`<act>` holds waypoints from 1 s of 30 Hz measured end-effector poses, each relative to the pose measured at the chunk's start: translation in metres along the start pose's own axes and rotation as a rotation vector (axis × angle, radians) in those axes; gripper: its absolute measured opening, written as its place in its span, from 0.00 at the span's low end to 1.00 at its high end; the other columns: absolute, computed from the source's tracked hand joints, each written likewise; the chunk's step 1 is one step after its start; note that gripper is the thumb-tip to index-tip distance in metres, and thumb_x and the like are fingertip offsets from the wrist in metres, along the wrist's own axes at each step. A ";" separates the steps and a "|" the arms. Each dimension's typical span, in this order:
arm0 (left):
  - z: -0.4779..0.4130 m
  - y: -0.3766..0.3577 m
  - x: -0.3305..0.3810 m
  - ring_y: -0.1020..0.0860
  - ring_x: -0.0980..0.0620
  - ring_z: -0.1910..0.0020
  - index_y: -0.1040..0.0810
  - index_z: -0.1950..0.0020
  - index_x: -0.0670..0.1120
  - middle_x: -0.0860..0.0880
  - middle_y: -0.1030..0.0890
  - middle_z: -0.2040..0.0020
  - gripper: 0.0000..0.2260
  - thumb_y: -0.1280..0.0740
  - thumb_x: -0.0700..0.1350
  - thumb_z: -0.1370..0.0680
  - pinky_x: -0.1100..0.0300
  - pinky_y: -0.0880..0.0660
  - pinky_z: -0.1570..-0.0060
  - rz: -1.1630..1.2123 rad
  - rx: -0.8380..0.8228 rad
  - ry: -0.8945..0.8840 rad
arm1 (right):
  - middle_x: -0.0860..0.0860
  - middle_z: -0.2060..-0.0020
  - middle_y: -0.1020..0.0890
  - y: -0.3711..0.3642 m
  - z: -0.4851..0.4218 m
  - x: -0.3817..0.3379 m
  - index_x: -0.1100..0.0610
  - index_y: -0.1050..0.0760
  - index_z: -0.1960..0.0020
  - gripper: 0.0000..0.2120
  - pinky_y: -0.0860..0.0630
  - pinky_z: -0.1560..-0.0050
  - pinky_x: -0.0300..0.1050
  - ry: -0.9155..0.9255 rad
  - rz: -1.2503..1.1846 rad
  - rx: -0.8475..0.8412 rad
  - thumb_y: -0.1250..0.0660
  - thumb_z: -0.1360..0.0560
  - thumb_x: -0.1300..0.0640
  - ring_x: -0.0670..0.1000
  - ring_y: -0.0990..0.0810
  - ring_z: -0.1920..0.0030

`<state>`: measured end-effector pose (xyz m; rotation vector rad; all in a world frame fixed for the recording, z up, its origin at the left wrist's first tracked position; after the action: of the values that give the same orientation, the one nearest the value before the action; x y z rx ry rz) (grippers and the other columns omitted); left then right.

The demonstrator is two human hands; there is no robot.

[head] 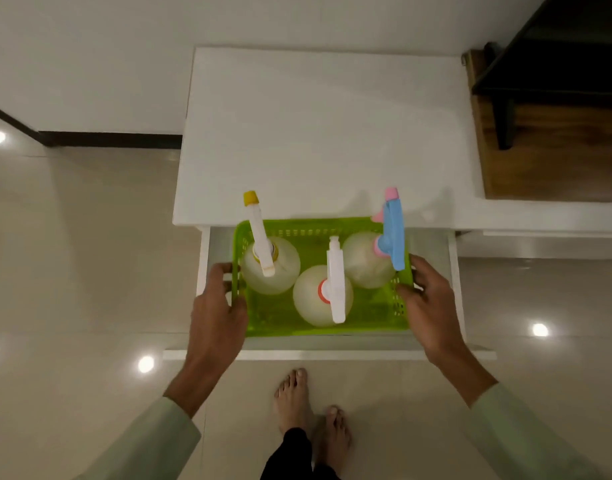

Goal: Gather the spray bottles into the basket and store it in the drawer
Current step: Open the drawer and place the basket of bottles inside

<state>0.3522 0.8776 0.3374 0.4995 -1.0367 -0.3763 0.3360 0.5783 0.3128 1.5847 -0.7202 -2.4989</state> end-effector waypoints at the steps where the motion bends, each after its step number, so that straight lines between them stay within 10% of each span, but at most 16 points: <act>1: 0.005 -0.007 -0.010 0.16 0.45 0.57 0.29 0.37 0.50 0.45 0.18 0.45 0.18 0.39 0.32 0.22 0.47 0.18 0.60 -0.003 -0.018 0.017 | 0.44 0.48 0.15 0.000 0.006 0.011 0.51 0.22 0.35 0.27 0.23 0.52 0.33 -0.008 -0.002 -0.006 0.36 0.27 0.75 0.43 0.17 0.48; 7: 0.000 -0.050 -0.056 0.21 0.46 0.48 0.30 0.36 0.46 0.45 0.21 0.45 0.17 0.38 0.31 0.21 0.63 0.21 0.63 0.018 -0.130 0.044 | 0.53 0.52 0.16 -0.009 0.015 0.063 0.57 0.21 0.40 0.24 0.23 0.56 0.47 -0.159 -0.105 -0.032 0.38 0.28 0.77 0.53 0.19 0.53; 19: -0.060 -0.107 -0.111 0.23 0.36 0.42 0.34 0.36 0.42 0.43 0.24 0.46 0.19 0.39 0.28 0.24 0.36 0.21 0.48 -0.023 -0.258 0.142 | 0.67 0.51 0.18 -0.052 -0.046 0.133 0.62 0.24 0.47 0.11 0.29 0.60 0.50 -0.436 -0.098 -0.005 0.39 0.25 0.72 0.56 0.25 0.58; 30: -0.099 -0.136 -0.148 0.23 0.41 0.54 0.36 0.44 0.44 0.46 0.26 0.54 0.16 0.36 0.30 0.26 0.41 0.19 0.57 -0.186 -0.311 0.213 | 0.63 0.52 0.19 -0.081 -0.076 0.172 0.54 0.28 0.51 0.12 0.26 0.63 0.49 -0.507 0.057 -0.013 0.41 0.24 0.70 0.58 0.23 0.60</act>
<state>0.3634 0.8635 0.1144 0.3470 -0.7110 -0.6253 0.3375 0.5684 0.1082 0.9036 -0.7784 -2.8762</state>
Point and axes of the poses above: each hand's wrist, its own z-axis away from the middle knuckle, its own y-axis out of the back of the hand, x = y × z, the point moved 2 cm from there along -z, towards the middle knuckle
